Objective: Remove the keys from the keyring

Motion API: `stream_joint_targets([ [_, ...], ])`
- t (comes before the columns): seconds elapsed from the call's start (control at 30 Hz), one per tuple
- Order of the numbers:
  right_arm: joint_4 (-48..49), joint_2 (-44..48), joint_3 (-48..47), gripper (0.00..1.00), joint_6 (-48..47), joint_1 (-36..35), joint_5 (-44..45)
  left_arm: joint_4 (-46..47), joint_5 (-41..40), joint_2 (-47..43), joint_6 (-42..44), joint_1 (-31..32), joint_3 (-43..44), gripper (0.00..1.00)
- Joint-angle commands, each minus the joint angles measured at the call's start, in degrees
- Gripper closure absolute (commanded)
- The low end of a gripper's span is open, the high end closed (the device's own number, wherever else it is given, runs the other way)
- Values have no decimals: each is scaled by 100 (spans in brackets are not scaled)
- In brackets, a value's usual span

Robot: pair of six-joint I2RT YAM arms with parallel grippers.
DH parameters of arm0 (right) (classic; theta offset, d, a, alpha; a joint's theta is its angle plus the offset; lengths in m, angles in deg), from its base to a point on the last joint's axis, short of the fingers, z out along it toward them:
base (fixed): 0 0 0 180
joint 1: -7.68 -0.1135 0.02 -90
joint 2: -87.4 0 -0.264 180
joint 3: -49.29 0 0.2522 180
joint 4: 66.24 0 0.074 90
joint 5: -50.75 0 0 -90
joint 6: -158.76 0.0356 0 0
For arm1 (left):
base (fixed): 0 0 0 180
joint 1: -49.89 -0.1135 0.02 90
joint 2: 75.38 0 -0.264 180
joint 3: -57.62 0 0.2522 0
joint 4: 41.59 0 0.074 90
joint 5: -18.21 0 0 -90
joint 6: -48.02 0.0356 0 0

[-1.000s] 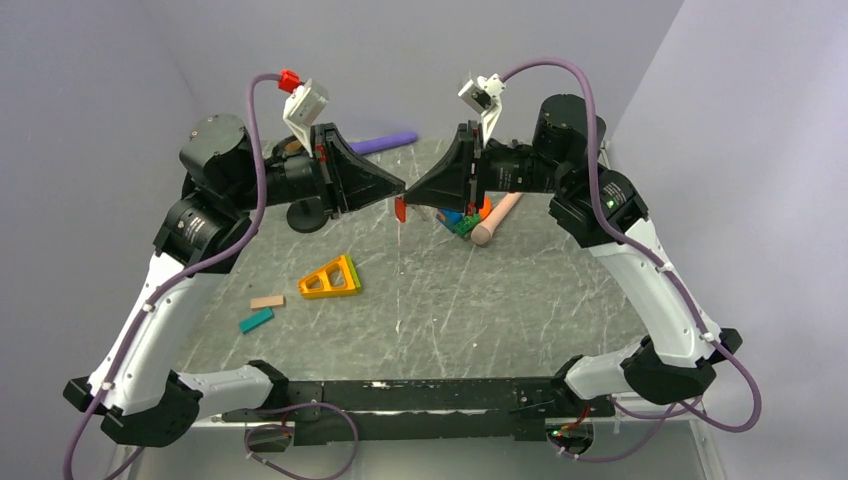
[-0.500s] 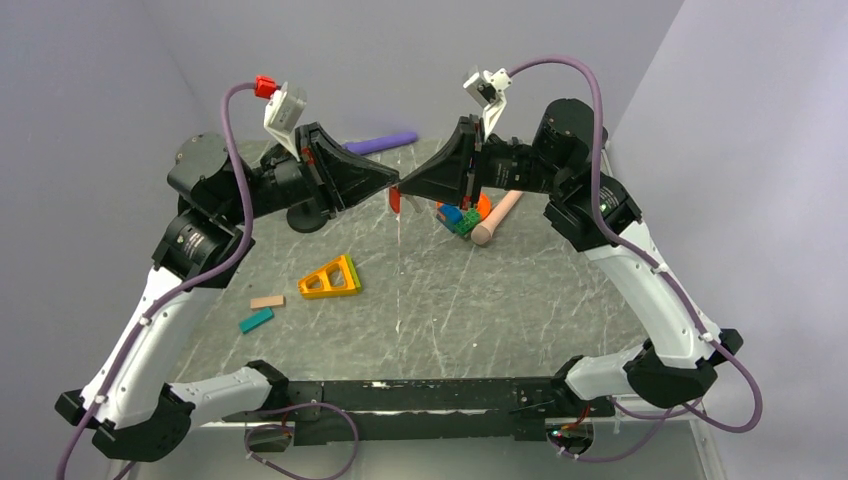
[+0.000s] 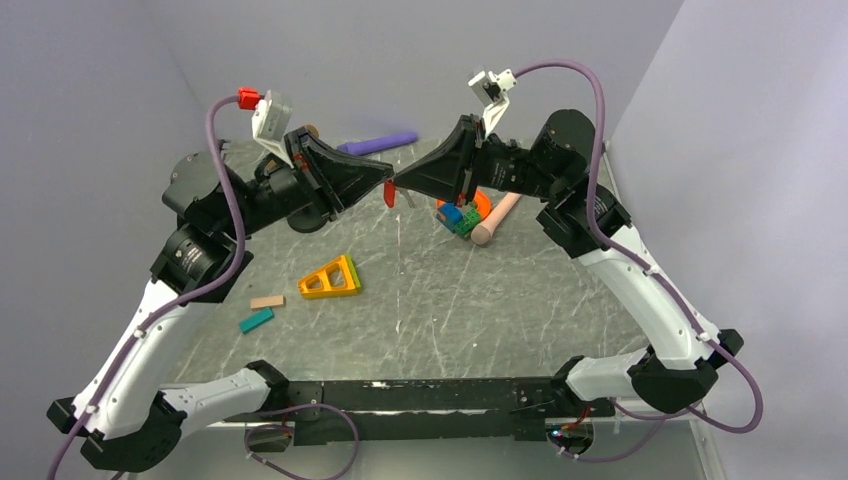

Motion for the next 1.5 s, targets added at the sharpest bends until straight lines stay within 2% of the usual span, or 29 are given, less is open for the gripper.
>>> stream_joint_targets([
  [0.0,1156,145,39,100,313,80,676,101,-120,-238,-96,195,-136,100],
  [0.47,1874,-90,156,100,853,79,738,478,-1113,-626,-12,385,-609,100],
  [0.5,1874,-100,160,100,861,79,727,449,-1179,-653,12,386,-601,95],
  [0.53,1855,-102,177,100,862,85,725,397,-1257,-669,56,391,-570,83],
  [0.6,1792,-60,236,100,834,76,737,229,-1386,-696,167,389,-467,51],
  [0.67,1647,36,351,100,739,81,785,64,-1503,-745,305,390,-358,28],
  [0.7,1505,96,418,100,669,83,819,-12,-1550,-770,385,387,-300,22],
  [0.77,1218,239,528,100,490,93,874,-233,-1665,-824,619,391,-174,17],
  [0.93,237,403,447,100,-97,114,965,-860,-1831,-928,1186,382,140,17],
  [1.1,-1334,202,-330,100,-1096,133,894,-1687,-1600,-744,1959,370,761,23],
  [1.3,-3759,-659,-1866,100,-2192,122,527,-2381,-655,-211,2354,260,1398,26],
  [1.47,-4207,-852,-2101,100,-2438,35,114,-2623,645,218,2190,-127,1647,31],
])
